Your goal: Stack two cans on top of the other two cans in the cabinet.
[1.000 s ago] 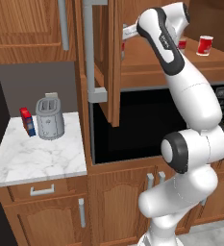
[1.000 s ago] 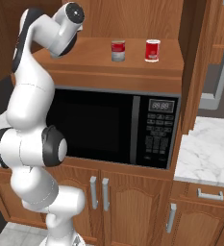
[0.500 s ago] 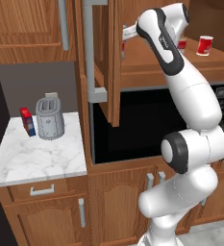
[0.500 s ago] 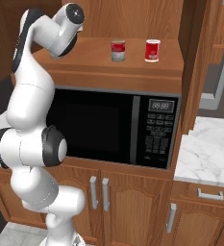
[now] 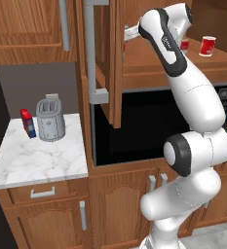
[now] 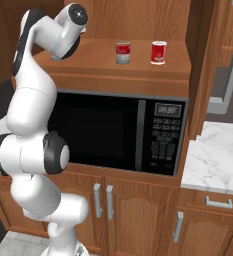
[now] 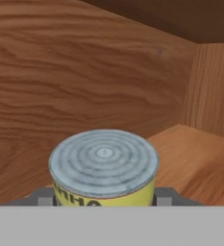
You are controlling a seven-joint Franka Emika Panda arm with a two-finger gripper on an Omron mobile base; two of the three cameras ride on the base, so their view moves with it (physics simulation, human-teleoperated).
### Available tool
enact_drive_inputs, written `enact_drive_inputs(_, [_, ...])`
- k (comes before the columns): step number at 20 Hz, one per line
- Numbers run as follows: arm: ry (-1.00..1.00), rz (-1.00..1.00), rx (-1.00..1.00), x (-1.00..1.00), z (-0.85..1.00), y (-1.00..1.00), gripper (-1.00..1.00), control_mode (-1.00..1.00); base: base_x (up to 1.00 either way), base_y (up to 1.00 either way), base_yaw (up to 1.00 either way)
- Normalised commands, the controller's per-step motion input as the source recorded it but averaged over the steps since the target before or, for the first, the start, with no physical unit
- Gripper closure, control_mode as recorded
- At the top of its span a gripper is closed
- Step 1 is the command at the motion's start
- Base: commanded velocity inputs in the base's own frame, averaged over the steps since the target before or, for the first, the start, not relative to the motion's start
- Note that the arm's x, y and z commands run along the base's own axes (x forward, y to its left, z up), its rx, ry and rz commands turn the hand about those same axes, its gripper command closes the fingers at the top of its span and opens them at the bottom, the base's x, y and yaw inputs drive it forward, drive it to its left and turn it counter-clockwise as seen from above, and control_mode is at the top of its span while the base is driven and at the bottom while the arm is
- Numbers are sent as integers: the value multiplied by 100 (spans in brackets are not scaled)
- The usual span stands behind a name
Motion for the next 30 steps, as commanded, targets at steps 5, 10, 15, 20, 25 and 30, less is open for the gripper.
enact_drive_inputs(5, [0, 0, 0, 0, -2, 1, -100, -100, 0, 0, 0])
enact_drive_inputs(10, [0, 0, 0, 0, 0, 4, -100, -100, 0, 0, 0])
enact_drive_inputs(15, [0, 0, 1, 0, 2, 3, -100, -100, 0, 0, 0])
enact_drive_inputs(20, [0, 0, 0, -7, 1, -10, -100, -100, 0, 0, 0])
enact_drive_inputs(25, [0, 0, 0, -25, 0, -25, -100, -100, 0, 0, 0])
enact_drive_inputs(30, [0, -2, 0, -37, 0, -8, -100, -100, 0, 0, 0])
